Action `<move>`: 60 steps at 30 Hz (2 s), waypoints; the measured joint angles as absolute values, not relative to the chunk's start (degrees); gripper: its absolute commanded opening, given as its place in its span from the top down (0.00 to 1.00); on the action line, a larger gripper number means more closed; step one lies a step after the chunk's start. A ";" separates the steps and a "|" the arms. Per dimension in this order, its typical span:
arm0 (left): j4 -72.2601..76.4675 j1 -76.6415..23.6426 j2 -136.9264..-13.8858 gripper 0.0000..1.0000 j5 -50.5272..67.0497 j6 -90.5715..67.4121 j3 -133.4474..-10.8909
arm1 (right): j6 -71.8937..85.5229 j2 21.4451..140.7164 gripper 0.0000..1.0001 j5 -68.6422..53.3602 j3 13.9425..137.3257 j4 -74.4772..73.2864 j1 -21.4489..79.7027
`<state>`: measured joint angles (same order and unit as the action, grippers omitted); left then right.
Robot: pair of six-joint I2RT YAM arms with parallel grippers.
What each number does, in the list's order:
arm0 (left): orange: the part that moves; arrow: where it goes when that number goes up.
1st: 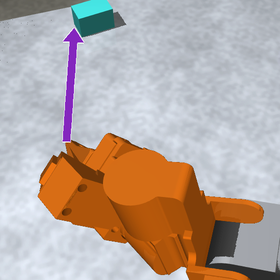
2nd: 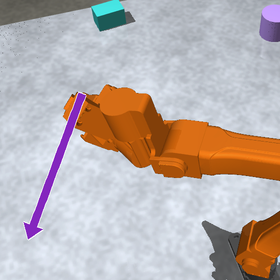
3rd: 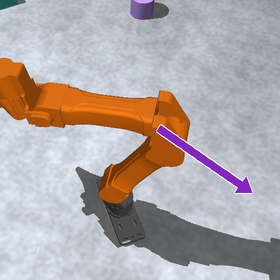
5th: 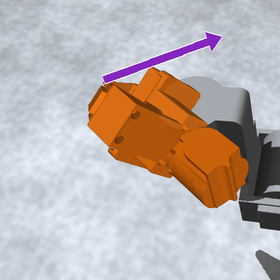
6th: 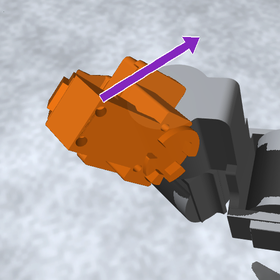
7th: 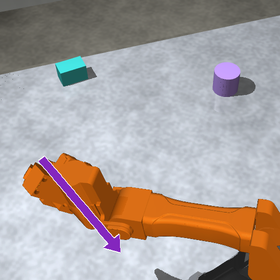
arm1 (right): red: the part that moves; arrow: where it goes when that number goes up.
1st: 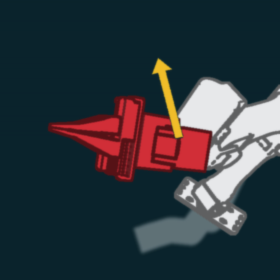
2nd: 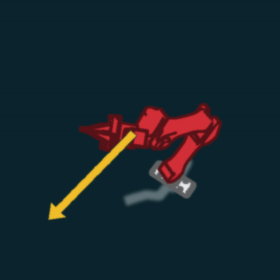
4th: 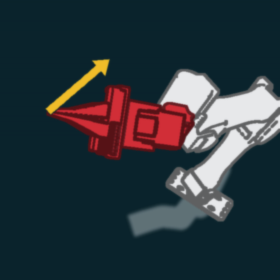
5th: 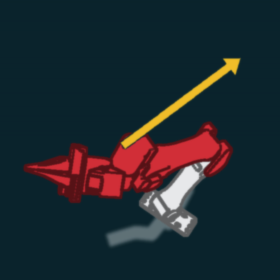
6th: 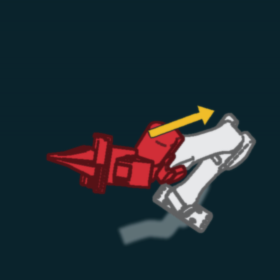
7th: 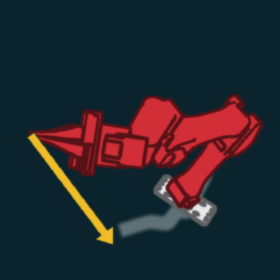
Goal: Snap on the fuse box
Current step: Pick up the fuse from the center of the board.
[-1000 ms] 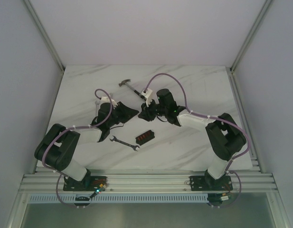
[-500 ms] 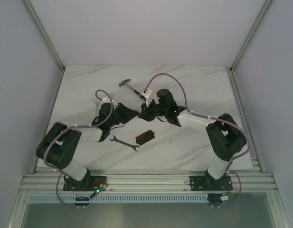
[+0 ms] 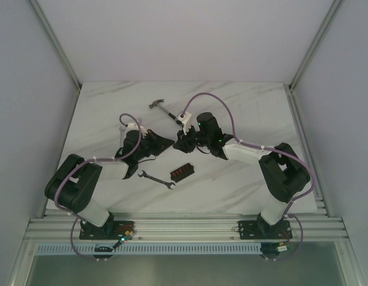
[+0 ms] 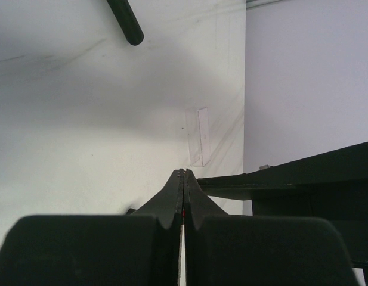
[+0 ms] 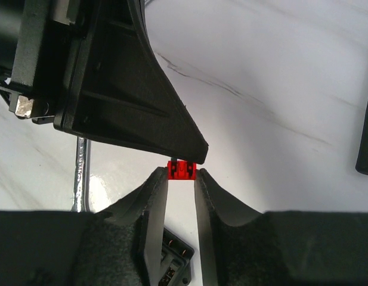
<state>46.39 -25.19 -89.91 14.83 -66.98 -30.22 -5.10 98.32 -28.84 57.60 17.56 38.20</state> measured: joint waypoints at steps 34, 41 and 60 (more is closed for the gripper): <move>63.20 -29.58 -70.04 1.00 3.57 -71.50 -24.58 | 49.60 82.32 0.66 -23.20 39.66 59.16 37.21; 65.95 -31.00 -70.37 1.00 3.57 -72.79 -24.56 | 53.82 85.10 0.68 -24.58 39.72 63.02 37.17; 69.56 -32.14 -72.16 1.00 3.57 -74.56 -24.56 | 58.81 87.13 0.78 -27.53 40.03 69.69 35.81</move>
